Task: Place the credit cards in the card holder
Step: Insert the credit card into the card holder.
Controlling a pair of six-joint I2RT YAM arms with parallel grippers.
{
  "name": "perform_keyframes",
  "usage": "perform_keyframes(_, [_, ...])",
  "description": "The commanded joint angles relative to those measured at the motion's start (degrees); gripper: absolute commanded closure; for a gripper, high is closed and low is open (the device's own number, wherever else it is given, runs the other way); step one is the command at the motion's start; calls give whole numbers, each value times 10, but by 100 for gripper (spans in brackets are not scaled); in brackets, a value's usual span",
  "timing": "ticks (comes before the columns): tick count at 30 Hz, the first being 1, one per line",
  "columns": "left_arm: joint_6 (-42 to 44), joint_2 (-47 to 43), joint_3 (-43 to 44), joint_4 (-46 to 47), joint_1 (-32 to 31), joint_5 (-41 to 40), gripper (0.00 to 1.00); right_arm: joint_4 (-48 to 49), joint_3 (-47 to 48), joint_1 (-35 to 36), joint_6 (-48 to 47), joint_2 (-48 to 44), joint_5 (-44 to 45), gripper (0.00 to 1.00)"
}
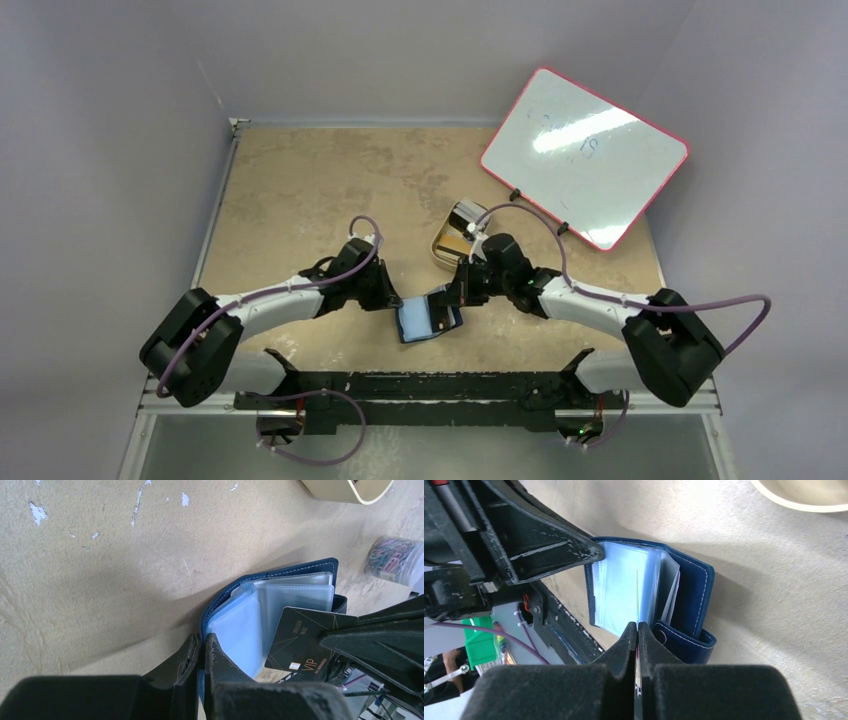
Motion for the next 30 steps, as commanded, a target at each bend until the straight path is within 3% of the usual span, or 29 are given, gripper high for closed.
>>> perform_keyframes(1, [24, 8, 5, -9, -3, -34, 100, 60, -15, -9, 11, 13, 4, 100])
perform_keyframes(13, [42, 25, -9, -5, -3, -54, 100, 155, -43, -23, 24, 49, -13, 100])
perform_keyframes(30, [42, 24, -14, 1, -3, -49, 100, 210, -53, -23, 48, 77, -37, 100])
